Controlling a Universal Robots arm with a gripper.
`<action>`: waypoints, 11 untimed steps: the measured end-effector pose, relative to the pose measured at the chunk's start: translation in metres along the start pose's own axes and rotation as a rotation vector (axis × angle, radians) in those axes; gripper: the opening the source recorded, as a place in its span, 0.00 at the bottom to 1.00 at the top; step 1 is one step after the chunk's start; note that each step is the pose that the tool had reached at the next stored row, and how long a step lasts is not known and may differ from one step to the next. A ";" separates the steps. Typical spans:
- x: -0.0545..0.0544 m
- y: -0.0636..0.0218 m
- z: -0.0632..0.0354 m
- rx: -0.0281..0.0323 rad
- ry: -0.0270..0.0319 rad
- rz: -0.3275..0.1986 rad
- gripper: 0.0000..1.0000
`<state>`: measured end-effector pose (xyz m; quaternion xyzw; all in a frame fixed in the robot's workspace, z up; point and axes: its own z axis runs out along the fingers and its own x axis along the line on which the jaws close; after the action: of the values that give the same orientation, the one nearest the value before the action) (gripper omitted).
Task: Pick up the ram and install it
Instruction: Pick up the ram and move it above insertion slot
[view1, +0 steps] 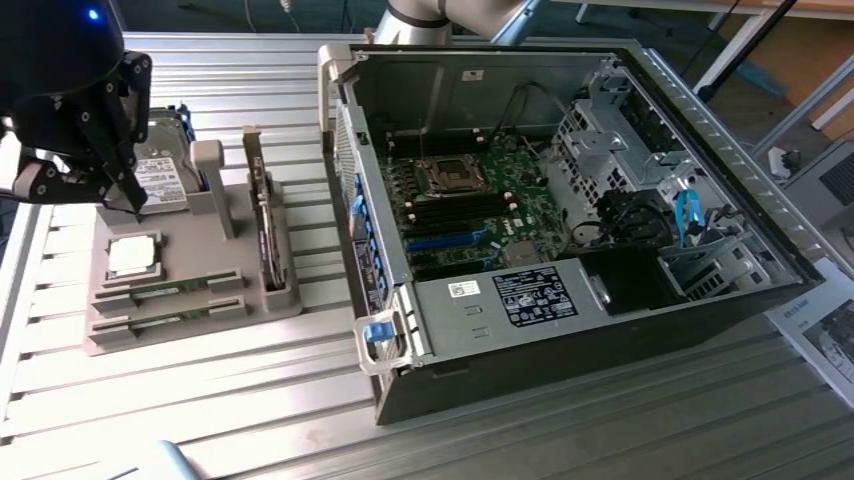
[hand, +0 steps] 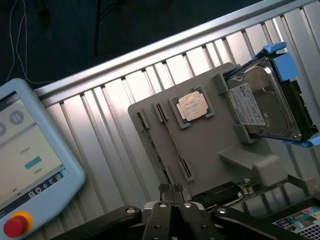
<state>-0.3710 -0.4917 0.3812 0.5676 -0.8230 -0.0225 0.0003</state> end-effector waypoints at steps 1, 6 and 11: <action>0.000 0.0000 0.0002 -0.0006 0.0009 -0.023 0.10; 0.000 0.0000 0.0010 -0.0032 0.0048 -0.126 0.10; 0.000 -0.0001 0.0020 -0.0059 0.0089 -0.237 0.10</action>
<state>-0.3710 -0.4918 0.3792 0.6610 -0.7501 -0.0223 0.0030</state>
